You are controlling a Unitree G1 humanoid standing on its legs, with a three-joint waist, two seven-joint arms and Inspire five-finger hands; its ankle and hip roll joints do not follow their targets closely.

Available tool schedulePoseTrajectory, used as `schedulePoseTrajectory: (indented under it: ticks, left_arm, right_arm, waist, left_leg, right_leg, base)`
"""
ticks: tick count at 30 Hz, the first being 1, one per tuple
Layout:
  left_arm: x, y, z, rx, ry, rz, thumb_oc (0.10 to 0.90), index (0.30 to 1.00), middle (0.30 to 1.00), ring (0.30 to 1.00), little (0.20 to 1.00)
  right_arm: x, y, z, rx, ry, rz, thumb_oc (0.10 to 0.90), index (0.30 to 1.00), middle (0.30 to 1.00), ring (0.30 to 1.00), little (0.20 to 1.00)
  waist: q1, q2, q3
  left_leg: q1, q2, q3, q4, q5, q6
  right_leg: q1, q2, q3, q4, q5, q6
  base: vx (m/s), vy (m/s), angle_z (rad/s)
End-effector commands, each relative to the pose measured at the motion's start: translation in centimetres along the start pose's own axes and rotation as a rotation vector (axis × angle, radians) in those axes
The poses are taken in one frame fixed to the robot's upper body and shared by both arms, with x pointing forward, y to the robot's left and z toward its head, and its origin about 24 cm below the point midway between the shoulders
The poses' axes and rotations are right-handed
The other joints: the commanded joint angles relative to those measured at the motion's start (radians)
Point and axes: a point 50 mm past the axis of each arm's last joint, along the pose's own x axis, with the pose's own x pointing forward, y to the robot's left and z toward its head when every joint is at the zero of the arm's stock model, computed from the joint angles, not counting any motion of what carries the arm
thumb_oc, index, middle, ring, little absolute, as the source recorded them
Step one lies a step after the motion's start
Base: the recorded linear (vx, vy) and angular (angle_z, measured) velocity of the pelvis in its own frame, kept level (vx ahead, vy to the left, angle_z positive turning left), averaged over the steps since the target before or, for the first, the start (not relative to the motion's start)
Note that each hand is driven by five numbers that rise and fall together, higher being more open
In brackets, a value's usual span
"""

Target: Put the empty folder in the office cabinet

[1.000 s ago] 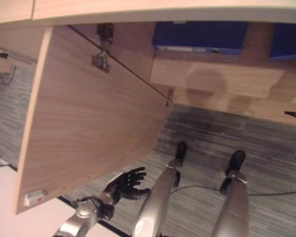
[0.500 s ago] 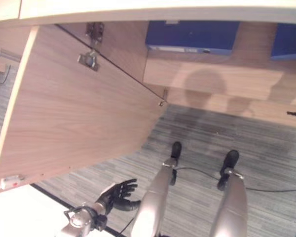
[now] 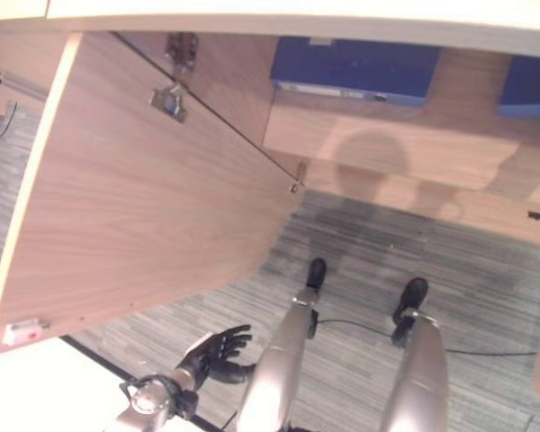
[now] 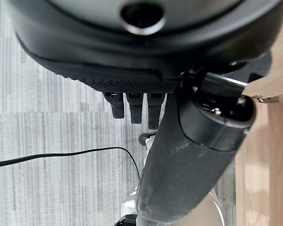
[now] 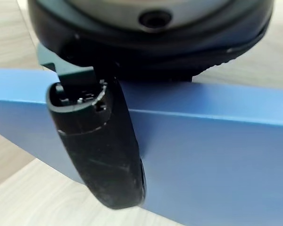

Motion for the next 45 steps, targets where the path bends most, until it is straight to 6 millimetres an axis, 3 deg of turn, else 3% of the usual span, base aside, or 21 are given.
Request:
schedulePoseTrajectory:
  ticks: [1,6,7,9,10,11,13,14,15,21,27,30,32,33,40,45]
  left_arm:
    - [-1.7,0.9,-2.4,0.029,0.095,0.028,0.800,0.900,0.900,0.900,0.900]
    - [-1.0,0.4,-1.2,0.080,0.063,0.007,0.800,0.900,0.900,0.900,0.900]
    - [-0.5,0.2,-0.6,0.096,0.042,0.009,0.800,0.900,0.900,0.900,0.900]
    - [-0.1,0.1,-0.2,0.097,0.029,0.008,0.800,0.900,0.900,0.900,0.900]
    - [0.1,-0.1,-0.1,0.088,0.023,0.011,0.800,0.900,0.900,0.900,0.900]
    - [0.3,-0.2,-0.1,0.082,0.024,0.015,0.800,0.900,0.900,0.900,0.900]
    - [0.4,-0.3,-0.5,0.072,0.031,0.029,0.800,0.900,0.900,0.900,0.900]
    - [0.4,-0.3,-0.6,0.073,0.036,0.036,0.800,0.900,0.900,0.900,0.900]
    - [0.3,-0.3,-1.0,0.072,0.051,0.047,0.800,0.900,0.900,0.900,0.900]
    - [0.7,-1.5,-2.6,0.009,0.101,0.063,0.800,0.900,0.900,0.900,0.900]
    - [0.9,-3.0,-3.3,-0.039,0.115,0.031,0.800,0.900,0.900,0.900,0.900]
    - [1.0,-3.5,-3.4,-0.053,0.116,0.016,0.800,0.900,0.900,0.900,0.900]
    - [1.0,-3.8,-3.7,-0.056,0.128,0.010,0.800,0.900,0.900,0.900,0.900]
    - [1.0,-4.0,-3.8,-0.058,0.132,0.009,0.800,0.900,0.900,0.900,0.900]
    - [1.6,-4.4,-3.9,-0.127,0.125,0.047,0.800,0.900,0.900,0.900,0.900]
    - [1.9,-4.7,-3.8,-0.147,0.123,0.052,0.800,0.900,0.900,0.900,0.900]
  right_arm:
    - [-0.7,3.4,6.5,-0.236,-0.205,0.127,0.800,0.900,0.900,0.900,0.900]
    - [-0.2,0.7,7.2,-0.354,-0.172,-0.056,0.800,0.900,0.900,0.900,0.900]
    - [0.1,-0.7,6.8,-0.385,-0.139,-0.125,0.800,0.900,0.900,0.900,0.900]
    - [0.2,-1.7,6.6,-0.397,-0.118,-0.164,0.800,0.900,0.900,0.900,0.900]
    - [0.3,-2.8,6.4,-0.406,-0.096,-0.208,0.800,0.900,0.900,0.900,0.900]
    - [0.4,-3.5,6.3,-0.409,-0.082,-0.235,0.800,0.900,0.900,0.900,0.900]
    - [0.5,-5.1,6.3,-0.408,-0.075,-0.307,0.800,0.900,0.900,0.900,0.900]
    - [0.5,-5.4,6.2,-0.410,-0.068,-0.328,0.800,0.900,0.900,0.900,0.900]
    - [0.6,-6.1,5.8,-0.407,-0.057,-0.351,0.800,0.900,0.900,0.900,0.900]
    - [0.7,-8.7,3.6,-0.422,-0.018,-0.440,0.800,0.900,0.900,0.900,0.900]
    - [0.7,-11.4,2.0,-0.476,0.024,-0.487,0.800,0.900,0.900,0.900,0.900]
    - [0.6,-13.4,0.5,-0.515,0.072,-0.507,0.800,0.900,0.900,0.900,0.900]
    - [-0.1,-16.2,-2.3,-0.539,0.142,-0.555,0.800,0.900,0.900,0.900,0.900]
    - [-0.2,-16.7,-2.9,-0.542,0.159,-0.560,0.800,0.900,0.900,0.900,0.900]
    - [-1.2,-18.3,-6.7,-0.572,0.229,-0.551,0.800,0.900,0.900,0.900,0.900]
    - [-1.7,-19.6,-7.5,-0.571,0.243,-0.563,0.800,0.900,0.900,0.900,0.900]
  waist:
    - [0.032,-0.025,-0.016]
    - [0.035,-0.023,-0.021]
    - [0.036,-0.022,-0.029]
    - [0.037,-0.021,-0.034]
    - [0.038,-0.019,-0.034]
    - [0.036,-0.019,-0.047]
    - [0.039,-0.012,-0.057]
    - [0.038,-0.014,-0.072]
    - [0.042,-0.008,-0.073]
    - [0.049,0.001,-0.126]
    - [0.063,0.014,-0.160]
    - [0.068,0.016,-0.169]
    - [0.071,0.014,-0.188]
    - [0.071,0.015,-0.190]
    - [0.061,0.009,-0.209]
    - [0.055,0.004,-0.220]
  left_leg:
    - [0.086,0.086,-0.014,0.025,-0.162,-0.036]
    - [0.120,0.085,-0.022,-0.022,-0.147,-0.039]
    - [0.141,0.082,-0.025,-0.061,-0.133,-0.042]
    - [0.158,0.083,-0.028,-0.090,-0.119,-0.046]
    - [0.164,0.084,-0.024,-0.117,-0.079,-0.046]
    - [0.193,0.087,-0.030,-0.147,-0.090,-0.048]
    - [0.209,0.091,-0.025,-0.182,-0.049,-0.047]
    - [0.229,0.091,-0.031,-0.201,-0.063,-0.047]
    - [0.240,0.093,-0.028,-0.218,-0.036,-0.047]
    - [0.330,0.112,-0.037,-0.331,0.012,-0.052]
    - [0.390,0.116,-0.051,-0.374,0.028,-0.055]
    - [0.407,0.117,-0.056,-0.372,0.025,-0.055]
    - [0.437,0.126,-0.059,-0.380,0.023,-0.056]
    - [0.444,0.127,-0.057,-0.384,0.024,-0.057]
    - [0.474,0.135,-0.053,-0.405,0.040,-0.057]
    - [0.490,0.135,-0.056,-0.416,0.045,-0.060]
  right_leg:
    - [0.082,0.008,-0.005,0.095,-0.187,0.041]
    - [0.107,0.006,-0.024,0.082,-0.187,0.039]
    - [0.121,0.009,-0.032,0.059,-0.183,0.040]
    - [0.137,0.011,-0.038,0.038,-0.176,0.042]
    - [0.144,0.010,-0.055,0.006,-0.138,0.038]
    - [0.168,0.017,-0.048,-0.009,-0.163,0.044]
    - [0.184,0.015,-0.067,-0.037,-0.124,0.041]
    - [0.202,0.019,-0.059,-0.046,-0.146,0.047]
    - [0.212,0.017,-0.075,-0.063,-0.115,0.044]
    - [0.315,0.020,-0.106,-0.162,-0.079,0.054]
    - [0.392,0.017,-0.134,-0.197,-0.070,0.059]
    - [0.424,0.016,-0.141,-0.209,-0.067,0.059]
    - [0.467,0.022,-0.147,-0.233,-0.061,0.063]
    - [0.476,0.023,-0.149,-0.238,-0.059,0.064]
    - [0.506,0.027,-0.152,-0.263,-0.036,0.067]
    - [0.528,0.027,-0.157,-0.268,-0.038,0.067]
  base:
    - [-0.01,-0.027,0.04]
    - [0.00,-0.029,0.09]
    - [0.01,-0.017,0.10]
    - [-0.04,0.006,0.09]
    - [0.02,0.014,0.06]
    - [-0.08,0.058,0.03]
    - [0.02,0.039,0.04]
    - [0.04,0.025,0.02]
    - [0.05,0.015,0.06]
    - [0.03,0.025,0.01]
    - [0.03,0.000,0.11]
    - [0.02,-0.008,0.10]
    - [0.05,-0.004,-0.02]
    - [0.03,0.001,-0.06]
    - [-0.01,0.016,-0.03]
    - [0.02,-0.001,0.01]
